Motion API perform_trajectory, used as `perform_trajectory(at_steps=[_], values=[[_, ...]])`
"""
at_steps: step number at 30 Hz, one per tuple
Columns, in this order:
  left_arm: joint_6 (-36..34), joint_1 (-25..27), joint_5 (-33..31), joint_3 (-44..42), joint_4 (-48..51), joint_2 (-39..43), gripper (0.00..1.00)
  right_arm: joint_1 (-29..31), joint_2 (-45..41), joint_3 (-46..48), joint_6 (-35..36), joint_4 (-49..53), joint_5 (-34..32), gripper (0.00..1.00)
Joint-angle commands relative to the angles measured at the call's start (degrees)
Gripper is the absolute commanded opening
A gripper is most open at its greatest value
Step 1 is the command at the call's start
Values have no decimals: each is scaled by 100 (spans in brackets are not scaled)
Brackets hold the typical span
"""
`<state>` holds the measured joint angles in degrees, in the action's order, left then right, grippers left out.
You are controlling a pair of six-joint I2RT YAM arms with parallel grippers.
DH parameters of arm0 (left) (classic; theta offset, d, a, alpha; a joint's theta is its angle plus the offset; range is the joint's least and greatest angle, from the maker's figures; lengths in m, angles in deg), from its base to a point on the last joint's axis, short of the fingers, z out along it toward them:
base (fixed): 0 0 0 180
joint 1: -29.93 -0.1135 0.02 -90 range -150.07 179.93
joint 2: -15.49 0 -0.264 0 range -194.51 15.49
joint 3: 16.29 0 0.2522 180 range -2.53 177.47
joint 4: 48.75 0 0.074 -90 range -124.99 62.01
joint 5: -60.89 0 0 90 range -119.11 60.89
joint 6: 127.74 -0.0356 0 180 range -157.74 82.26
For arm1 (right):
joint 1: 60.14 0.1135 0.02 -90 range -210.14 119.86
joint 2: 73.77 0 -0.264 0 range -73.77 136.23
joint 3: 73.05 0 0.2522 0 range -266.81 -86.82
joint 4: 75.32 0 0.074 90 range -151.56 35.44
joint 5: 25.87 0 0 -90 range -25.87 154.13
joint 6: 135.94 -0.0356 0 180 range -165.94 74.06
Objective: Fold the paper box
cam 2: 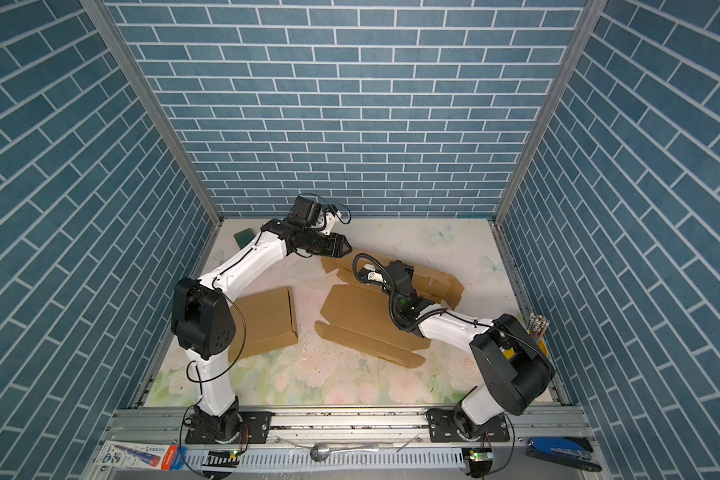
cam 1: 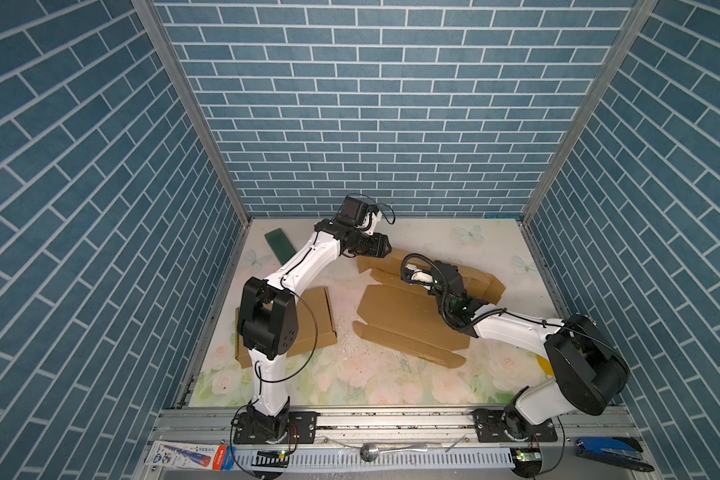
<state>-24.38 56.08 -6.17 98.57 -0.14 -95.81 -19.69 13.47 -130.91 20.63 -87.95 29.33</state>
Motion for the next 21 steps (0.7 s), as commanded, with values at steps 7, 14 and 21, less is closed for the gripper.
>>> perform_trajectory(at_steps=[7, 14, 21], values=[[406, 205, 720, 31, -332, -295, 60, -2, 152, -130, 137, 434, 246, 0], [845, 177, 1271, -146, -866, -339, 54, 1, 235, -150, 126, 427, 299, 0], [474, -332, 1006, -194, -535, 29, 57, -2, 199, -126, 127, 440, 332, 0]])
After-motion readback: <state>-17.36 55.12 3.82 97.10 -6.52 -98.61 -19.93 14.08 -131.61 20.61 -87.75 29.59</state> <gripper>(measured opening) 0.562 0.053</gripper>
